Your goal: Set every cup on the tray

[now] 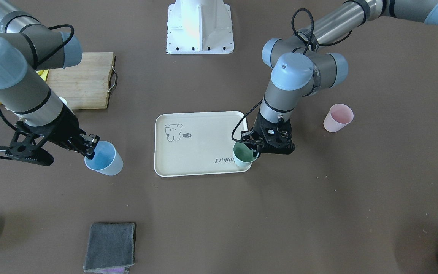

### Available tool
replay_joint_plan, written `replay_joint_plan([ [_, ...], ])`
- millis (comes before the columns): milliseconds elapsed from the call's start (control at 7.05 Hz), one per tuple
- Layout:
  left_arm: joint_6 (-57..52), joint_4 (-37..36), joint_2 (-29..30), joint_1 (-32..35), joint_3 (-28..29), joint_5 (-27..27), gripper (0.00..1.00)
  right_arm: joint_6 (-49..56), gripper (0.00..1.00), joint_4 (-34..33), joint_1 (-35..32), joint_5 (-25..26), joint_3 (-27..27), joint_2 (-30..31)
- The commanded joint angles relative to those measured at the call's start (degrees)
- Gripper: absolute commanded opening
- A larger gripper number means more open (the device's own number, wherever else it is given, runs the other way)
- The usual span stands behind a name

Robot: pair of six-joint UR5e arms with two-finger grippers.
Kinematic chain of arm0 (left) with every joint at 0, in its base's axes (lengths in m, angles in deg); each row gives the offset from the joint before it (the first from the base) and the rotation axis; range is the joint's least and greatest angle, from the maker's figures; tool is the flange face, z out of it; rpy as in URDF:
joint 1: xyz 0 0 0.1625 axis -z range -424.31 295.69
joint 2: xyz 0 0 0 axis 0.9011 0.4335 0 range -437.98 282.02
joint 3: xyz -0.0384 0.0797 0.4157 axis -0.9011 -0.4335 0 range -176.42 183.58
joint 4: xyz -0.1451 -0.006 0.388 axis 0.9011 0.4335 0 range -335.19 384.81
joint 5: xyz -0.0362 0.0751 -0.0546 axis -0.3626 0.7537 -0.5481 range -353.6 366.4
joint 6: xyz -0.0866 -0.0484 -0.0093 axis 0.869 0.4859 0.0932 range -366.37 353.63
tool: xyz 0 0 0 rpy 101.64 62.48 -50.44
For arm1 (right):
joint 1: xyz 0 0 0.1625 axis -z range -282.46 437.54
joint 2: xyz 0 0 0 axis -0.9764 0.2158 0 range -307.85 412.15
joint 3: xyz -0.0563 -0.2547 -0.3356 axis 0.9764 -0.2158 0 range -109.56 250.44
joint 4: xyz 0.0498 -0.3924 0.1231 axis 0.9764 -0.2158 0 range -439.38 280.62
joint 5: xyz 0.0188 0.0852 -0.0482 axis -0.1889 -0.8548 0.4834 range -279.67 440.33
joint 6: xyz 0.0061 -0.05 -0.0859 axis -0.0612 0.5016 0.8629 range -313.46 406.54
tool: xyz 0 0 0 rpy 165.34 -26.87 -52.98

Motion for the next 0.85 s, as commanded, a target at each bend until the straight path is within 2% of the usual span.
replay_joint_plan([
  [0,1.75,2.38,0.9,-0.13,0.81,-0.08,0.64,-5.63,0.0,-0.1,4.0,2.38,-0.33,-3.13],
  [142,2.19,2.2,1.61,-0.13,0.89,-0.17,0.64,-7.3,0.0,-0.1,5.5,3.27,-0.42,-3.92],
  [284,1.59,1.94,1.79,1.52,0.63,-2.52,0.73,-9.58,0.0,-1.66,7.43,4.32,-0.6,-5.93],
  [426,-0.59,1.59,1.01,4.67,-0.76,-7.93,0.98,-10.12,0.0,-5.51,9.71,6.68,-0.86,-8.13],
  [710,-13.39,-5.76,-6.87,12.05,-9.52,-13.59,0.99,-13.36,0.0,-5.46,14.2,10.82,-3.22,-9.11],
])
